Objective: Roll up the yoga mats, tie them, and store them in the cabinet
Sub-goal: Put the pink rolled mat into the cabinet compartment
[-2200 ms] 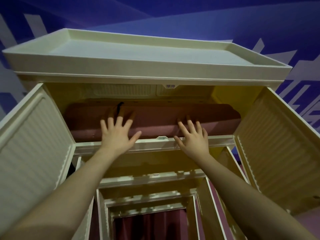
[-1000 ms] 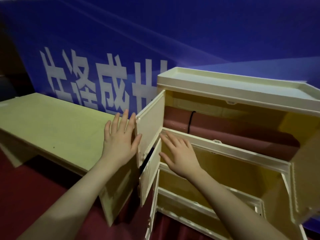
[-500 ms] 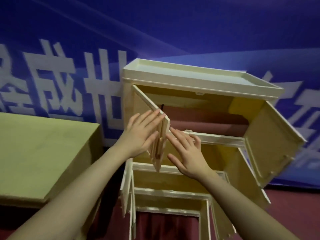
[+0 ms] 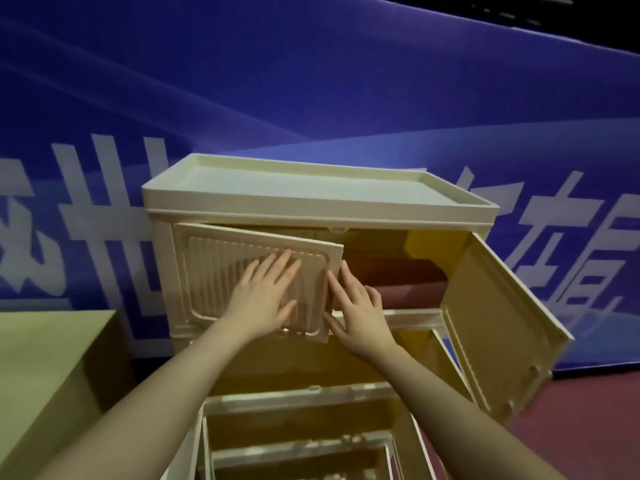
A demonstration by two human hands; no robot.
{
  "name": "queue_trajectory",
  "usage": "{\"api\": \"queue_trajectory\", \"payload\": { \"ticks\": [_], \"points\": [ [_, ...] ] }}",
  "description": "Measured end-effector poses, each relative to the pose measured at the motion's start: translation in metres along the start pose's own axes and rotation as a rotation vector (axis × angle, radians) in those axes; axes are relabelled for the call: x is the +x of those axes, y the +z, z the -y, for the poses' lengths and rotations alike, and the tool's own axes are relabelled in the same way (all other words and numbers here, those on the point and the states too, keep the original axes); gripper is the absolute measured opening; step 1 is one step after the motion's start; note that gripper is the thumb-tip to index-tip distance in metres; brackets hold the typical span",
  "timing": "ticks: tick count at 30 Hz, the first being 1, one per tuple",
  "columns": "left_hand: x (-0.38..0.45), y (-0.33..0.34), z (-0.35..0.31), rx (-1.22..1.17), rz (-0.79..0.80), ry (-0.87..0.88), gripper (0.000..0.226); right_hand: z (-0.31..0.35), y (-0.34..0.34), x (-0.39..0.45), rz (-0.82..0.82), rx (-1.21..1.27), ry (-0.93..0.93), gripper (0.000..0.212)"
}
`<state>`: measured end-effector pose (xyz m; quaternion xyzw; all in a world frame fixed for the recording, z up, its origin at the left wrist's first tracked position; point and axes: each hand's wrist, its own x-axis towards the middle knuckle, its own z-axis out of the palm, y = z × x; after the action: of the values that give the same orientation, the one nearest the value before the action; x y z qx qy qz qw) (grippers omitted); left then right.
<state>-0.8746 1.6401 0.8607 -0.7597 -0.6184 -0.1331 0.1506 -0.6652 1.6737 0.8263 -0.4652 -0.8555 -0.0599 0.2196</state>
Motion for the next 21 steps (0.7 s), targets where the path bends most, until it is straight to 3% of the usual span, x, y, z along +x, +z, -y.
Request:
{"api": "queue_trajectory", "payload": {
  "ticks": [10,21],
  "points": [
    [0.037,0.0,0.016,0.069,0.079,-0.077,0.072,-0.026,0.01,0.061,0.125,-0.162,0.058,0.061],
    [-0.002,-0.036,-0.025,-0.141,-0.143,0.025,0.06,-0.004,-0.05,-0.014,-0.075,-0.265,0.132,0.058]
  ]
}}
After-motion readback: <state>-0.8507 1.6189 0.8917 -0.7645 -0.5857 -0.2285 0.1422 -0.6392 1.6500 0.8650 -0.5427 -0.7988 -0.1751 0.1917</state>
